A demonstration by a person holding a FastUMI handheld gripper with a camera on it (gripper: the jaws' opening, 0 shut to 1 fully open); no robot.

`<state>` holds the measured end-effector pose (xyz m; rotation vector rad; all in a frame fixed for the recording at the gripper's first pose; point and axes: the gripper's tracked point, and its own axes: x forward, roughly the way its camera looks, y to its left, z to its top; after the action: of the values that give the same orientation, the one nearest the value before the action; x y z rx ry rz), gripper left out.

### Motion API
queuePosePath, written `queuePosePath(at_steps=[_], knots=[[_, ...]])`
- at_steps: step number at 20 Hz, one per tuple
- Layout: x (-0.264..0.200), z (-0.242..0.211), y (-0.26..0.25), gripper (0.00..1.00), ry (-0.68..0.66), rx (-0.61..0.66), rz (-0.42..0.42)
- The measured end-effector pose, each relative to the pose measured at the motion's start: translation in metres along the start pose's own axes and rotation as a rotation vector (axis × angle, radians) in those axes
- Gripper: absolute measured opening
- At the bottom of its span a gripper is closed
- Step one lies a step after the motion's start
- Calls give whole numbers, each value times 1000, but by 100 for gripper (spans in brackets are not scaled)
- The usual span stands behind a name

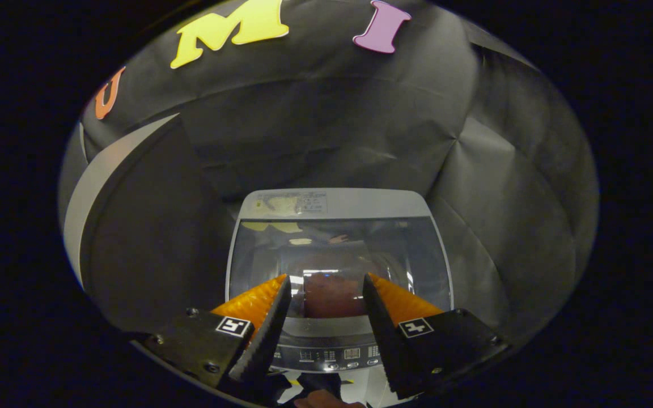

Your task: Put the clothes into the washing machine and then close the washing machine lid.

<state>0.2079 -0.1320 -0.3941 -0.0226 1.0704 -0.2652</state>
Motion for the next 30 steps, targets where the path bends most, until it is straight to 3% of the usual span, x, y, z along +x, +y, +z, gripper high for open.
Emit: queuePosePath(at_steps=[7, 14, 21, 30], knots=[[-70, -40, 11, 81, -35, 92, -59], [-178, -22, 9, 81, -259, 140, -114], [-295, 13, 13, 81, -526, 89, 15], [-459, -25, -38, 82, -869, -54, 120]])
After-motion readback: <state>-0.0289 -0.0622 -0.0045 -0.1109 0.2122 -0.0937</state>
